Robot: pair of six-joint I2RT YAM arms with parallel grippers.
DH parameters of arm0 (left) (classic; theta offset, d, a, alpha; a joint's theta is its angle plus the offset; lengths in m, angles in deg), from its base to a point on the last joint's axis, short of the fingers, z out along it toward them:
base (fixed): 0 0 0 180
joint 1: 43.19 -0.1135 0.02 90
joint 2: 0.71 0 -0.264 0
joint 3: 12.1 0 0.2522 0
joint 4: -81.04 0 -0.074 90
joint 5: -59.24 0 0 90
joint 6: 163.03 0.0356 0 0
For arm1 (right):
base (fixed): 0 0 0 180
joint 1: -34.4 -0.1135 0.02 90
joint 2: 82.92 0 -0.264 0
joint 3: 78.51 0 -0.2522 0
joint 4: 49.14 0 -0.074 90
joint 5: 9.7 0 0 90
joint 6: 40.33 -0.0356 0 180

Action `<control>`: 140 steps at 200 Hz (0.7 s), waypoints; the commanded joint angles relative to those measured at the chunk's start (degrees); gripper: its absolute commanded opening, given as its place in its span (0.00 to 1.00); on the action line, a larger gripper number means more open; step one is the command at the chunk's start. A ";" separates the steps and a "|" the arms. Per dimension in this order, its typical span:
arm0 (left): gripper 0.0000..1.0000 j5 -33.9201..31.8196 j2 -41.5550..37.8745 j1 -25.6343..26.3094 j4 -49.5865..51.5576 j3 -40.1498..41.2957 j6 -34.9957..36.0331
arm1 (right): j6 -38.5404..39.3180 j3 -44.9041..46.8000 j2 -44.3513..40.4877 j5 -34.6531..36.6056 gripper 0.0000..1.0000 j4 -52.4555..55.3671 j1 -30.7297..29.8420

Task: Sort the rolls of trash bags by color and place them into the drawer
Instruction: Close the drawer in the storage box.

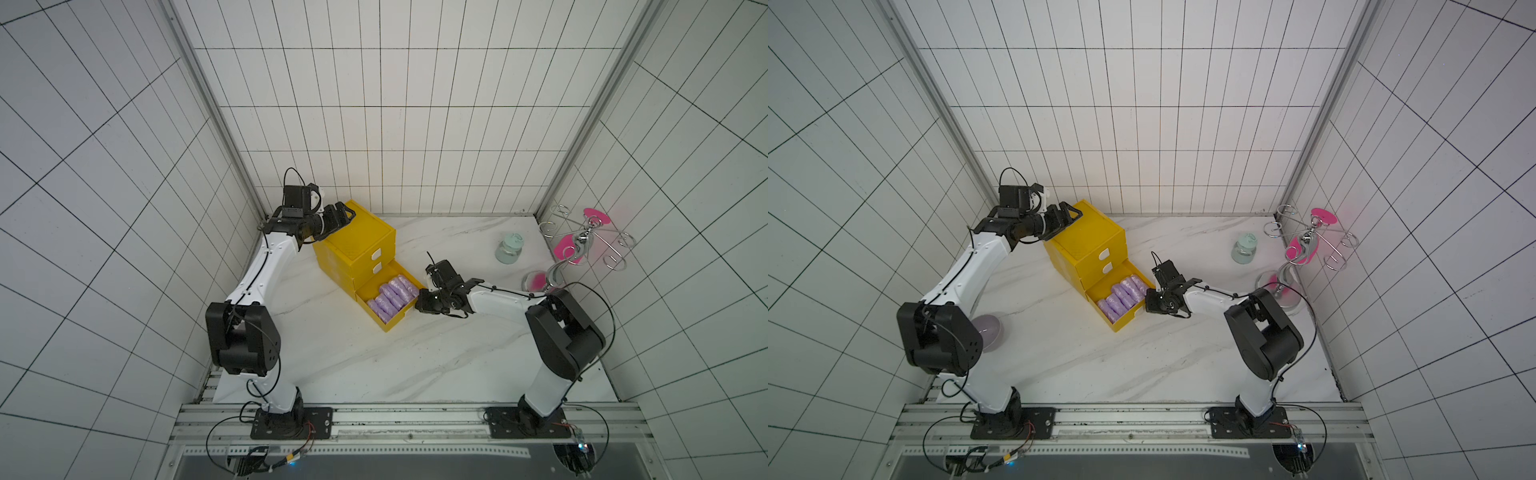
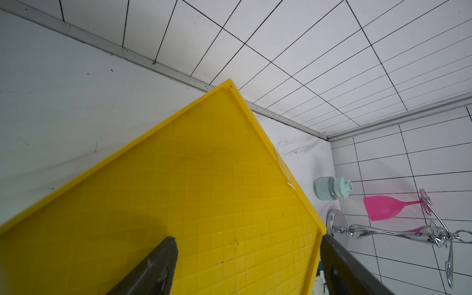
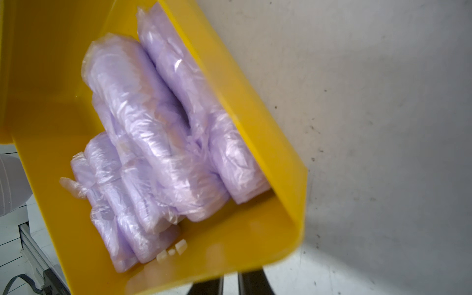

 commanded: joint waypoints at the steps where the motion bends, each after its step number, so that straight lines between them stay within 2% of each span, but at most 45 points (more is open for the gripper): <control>1: 0.87 -0.63 1.43 -0.28 1.87 0.27 1.28 | -0.57 -2.02 1.81 -1.36 0.15 -0.44 0.80; 91: 0.87 0.07 1.82 -0.71 2.59 0.63 1.72 | -1.43 -10.94 7.41 -3.51 0.17 0.53 2.29; 140: 0.87 0.46 2.17 -0.78 2.59 0.56 1.61 | -4.21 -16.37 13.19 -8.04 0.17 -1.16 1.93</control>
